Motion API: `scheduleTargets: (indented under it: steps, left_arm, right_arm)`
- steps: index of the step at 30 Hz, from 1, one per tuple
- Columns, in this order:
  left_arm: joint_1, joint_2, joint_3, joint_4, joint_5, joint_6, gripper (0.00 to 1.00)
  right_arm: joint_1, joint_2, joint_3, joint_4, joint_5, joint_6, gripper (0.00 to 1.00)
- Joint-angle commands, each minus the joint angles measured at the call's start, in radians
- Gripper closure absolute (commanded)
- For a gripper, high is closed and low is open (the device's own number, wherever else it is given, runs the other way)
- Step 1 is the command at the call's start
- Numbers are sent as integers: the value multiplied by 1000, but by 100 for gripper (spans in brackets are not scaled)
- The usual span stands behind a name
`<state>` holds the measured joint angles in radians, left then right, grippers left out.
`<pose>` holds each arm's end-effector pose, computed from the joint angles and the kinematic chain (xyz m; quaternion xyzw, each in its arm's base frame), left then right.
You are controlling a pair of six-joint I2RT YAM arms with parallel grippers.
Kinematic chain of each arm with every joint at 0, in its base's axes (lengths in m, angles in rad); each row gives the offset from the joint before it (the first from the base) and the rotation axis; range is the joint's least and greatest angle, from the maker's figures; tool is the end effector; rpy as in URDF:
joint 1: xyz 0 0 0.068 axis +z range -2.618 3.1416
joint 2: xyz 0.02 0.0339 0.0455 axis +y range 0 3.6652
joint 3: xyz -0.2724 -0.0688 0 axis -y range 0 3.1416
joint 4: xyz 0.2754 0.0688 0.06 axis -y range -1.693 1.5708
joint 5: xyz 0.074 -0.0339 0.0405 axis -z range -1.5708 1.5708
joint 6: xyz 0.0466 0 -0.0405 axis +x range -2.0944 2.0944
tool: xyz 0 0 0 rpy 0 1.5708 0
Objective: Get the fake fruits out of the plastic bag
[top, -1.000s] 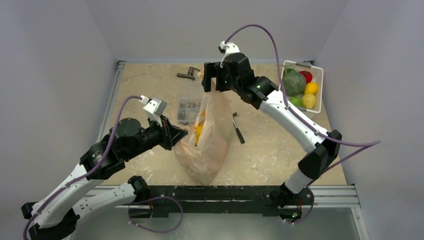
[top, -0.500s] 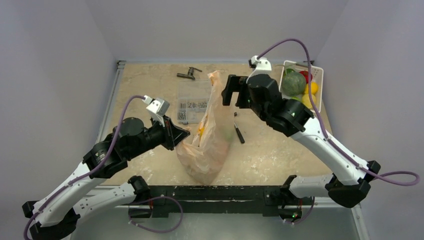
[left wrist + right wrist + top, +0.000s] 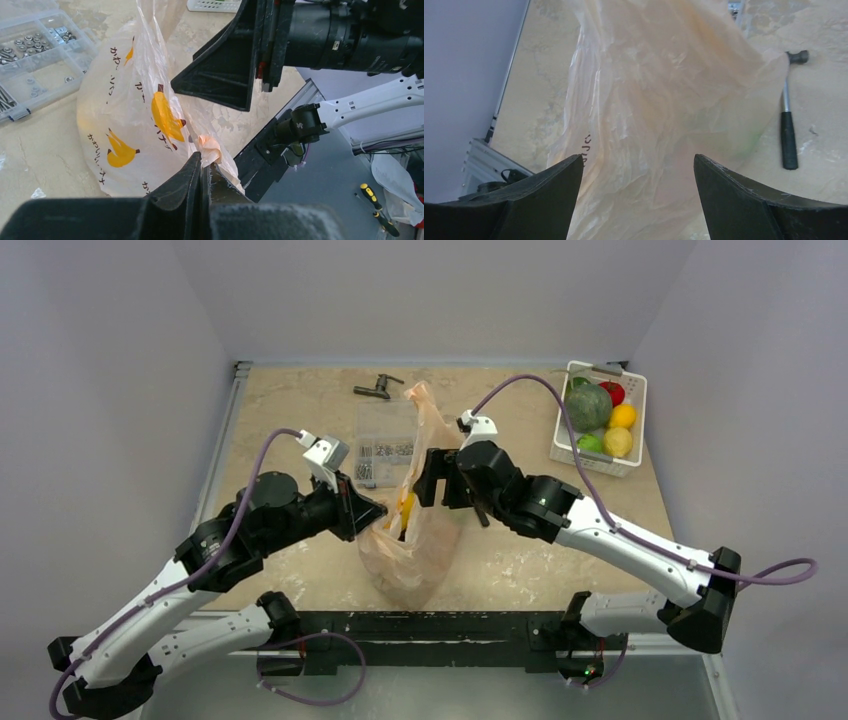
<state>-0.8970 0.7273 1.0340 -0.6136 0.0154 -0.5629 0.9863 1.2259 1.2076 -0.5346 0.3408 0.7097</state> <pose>0.1092 -0.1379 0.3985 0.1386 0.7949 -0.3985 0.4361 0.1811 0.2455 0.3629 -0.0368 0.8638 0.2622 0.4287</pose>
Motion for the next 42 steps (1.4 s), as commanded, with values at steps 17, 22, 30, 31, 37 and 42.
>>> scheduleTargets:
  steps: [17,22,30,31,37,42]
  left_arm:
    - [6,150,418,-292,-58,166,21]
    - [75,362,597,-461,-110,211,20]
    - [156,446,405,-380,-43,179,26]
    - [156,428,355,-332,-11,163,25]
    - [155,467,208,-216,23,91,18]
    - [204,508,199,-309,-256,116,57]
  right_arm:
    - [63,-127,-290,382,-56,49,100]
    - [63,-138,-285,377,-53,43,100]
    - [62,-171,-295,377,-22,37,100]
    - [63,-174,-297,381,-21,37,100]
    - [61,-177,-300,395,-12,24,100]
    - [60,-165,-270,362,60,-32,100]
